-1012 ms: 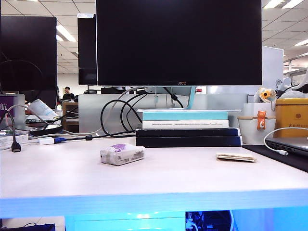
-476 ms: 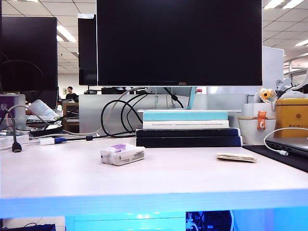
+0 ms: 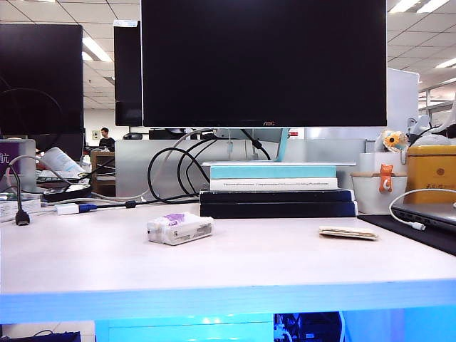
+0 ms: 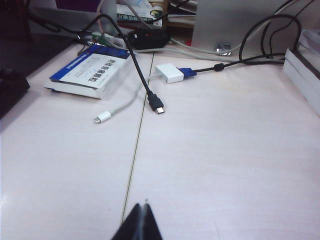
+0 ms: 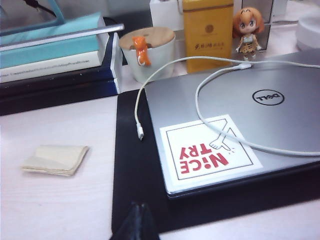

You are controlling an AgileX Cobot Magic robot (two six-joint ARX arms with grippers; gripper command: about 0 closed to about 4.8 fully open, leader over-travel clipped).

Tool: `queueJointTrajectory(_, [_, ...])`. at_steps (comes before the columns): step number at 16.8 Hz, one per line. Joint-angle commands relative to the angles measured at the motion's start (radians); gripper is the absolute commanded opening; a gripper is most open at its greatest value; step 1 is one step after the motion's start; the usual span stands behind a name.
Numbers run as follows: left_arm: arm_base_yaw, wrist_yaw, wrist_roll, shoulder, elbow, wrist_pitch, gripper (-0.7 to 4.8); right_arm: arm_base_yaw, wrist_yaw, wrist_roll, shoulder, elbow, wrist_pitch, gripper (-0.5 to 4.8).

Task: Pick up a packet of tissues from the table with the left hand, then take a tissue from it with the right hand.

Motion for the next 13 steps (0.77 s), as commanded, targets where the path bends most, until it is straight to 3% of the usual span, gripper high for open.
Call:
queueJointTrajectory(1, [0.003,0.000,-0.004,-0.004,0.003,-0.071,-0.04,0.001,0.007,-0.004,-0.001,-0.004,0.009,-0.04])
queueJointTrajectory(2, [0.003,0.114,0.005,-0.004,-0.016,-0.125,0.92,0.001,0.007,-0.004,-0.001,-0.003,0.011,0.26])
queueJointTrajectory(3, [0.003,0.171,0.020,-0.004,-0.021,-0.110,0.79,0.002,-0.015,-0.004,-0.001,-0.003,0.017,0.26])
queueJointTrajectory(4, [0.005,0.046,0.016,-0.004,-0.021,-0.120,-0.05,0.002,-0.015,-0.004,-0.001,-0.003,0.027,0.26])
queueJointTrajectory(5, [0.005,0.004,-0.040,-0.004,-0.020,-0.111,-0.05,0.002,-0.015,-0.004,-0.001,-0.003,0.028,0.26])
queueJointTrajectory(7, [0.005,-0.006,-0.028,-0.004,-0.020,-0.049,-0.05,0.002,-0.016,-0.004,-0.001,-0.003,0.027,0.26])
queueJointTrajectory(13, [0.004,0.001,-0.029,-0.004,-0.020,-0.045,-0.05,0.002,-0.015,-0.004,-0.001,-0.003,0.027,0.26])
